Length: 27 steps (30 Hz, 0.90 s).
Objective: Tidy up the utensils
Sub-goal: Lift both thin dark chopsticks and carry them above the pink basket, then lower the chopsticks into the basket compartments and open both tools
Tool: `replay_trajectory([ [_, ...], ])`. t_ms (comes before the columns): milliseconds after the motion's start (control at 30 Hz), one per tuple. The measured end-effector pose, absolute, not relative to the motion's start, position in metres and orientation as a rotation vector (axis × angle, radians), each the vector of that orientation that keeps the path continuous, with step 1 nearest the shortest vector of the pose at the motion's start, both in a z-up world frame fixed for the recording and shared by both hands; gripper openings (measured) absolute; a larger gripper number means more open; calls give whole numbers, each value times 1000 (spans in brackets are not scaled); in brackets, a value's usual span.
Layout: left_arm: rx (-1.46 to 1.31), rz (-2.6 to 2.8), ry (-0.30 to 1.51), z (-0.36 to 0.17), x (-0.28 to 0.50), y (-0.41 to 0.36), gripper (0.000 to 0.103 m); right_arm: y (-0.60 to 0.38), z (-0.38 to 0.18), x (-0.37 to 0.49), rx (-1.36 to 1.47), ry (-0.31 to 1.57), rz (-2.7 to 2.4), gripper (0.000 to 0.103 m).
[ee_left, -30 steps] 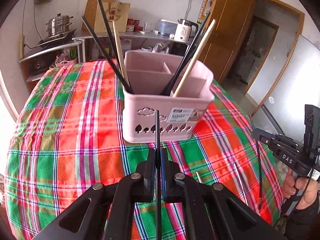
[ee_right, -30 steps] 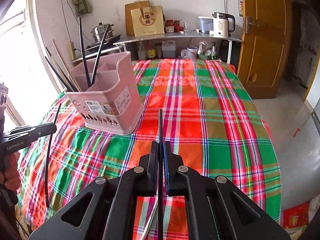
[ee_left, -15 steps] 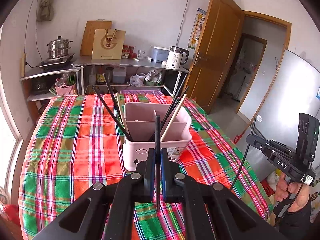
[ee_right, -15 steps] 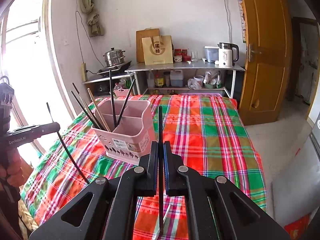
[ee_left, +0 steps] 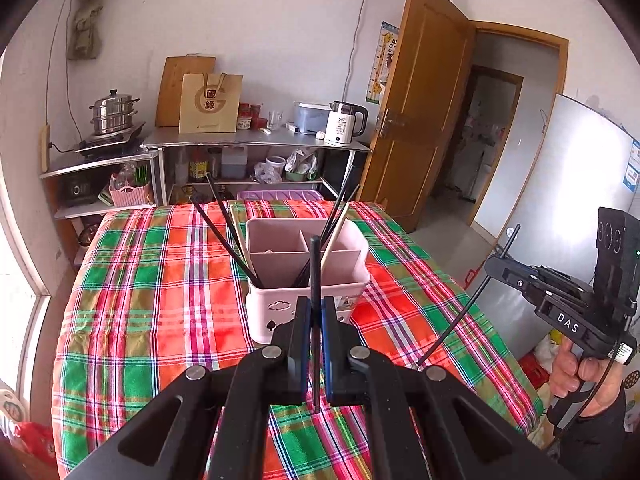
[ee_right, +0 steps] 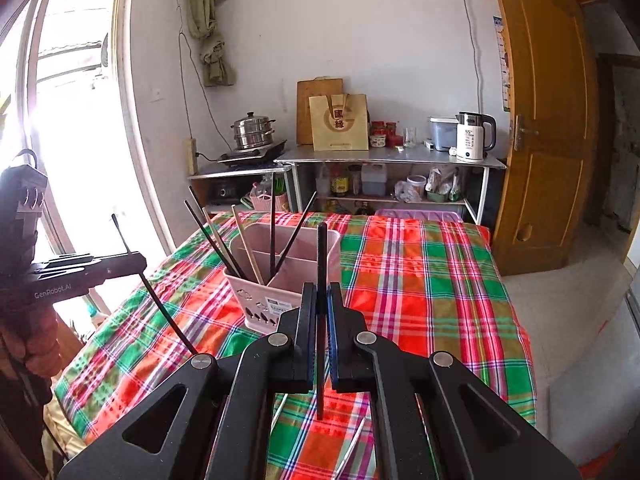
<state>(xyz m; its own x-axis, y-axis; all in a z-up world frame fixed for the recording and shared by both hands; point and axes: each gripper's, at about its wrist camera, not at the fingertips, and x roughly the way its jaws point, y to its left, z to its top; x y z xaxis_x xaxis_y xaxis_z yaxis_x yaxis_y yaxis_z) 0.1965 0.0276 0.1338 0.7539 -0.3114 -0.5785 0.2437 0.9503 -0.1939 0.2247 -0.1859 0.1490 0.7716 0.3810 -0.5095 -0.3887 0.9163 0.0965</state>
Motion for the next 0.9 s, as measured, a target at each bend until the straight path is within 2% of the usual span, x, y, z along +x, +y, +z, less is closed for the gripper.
replay_trajectory([
  [333,-121,-310,657,143,205,36,4,-173,155,230,3,526,454,5],
  [900,-161,-274,540,211,260,58,4,-154,212,283,95,379,475,5],
])
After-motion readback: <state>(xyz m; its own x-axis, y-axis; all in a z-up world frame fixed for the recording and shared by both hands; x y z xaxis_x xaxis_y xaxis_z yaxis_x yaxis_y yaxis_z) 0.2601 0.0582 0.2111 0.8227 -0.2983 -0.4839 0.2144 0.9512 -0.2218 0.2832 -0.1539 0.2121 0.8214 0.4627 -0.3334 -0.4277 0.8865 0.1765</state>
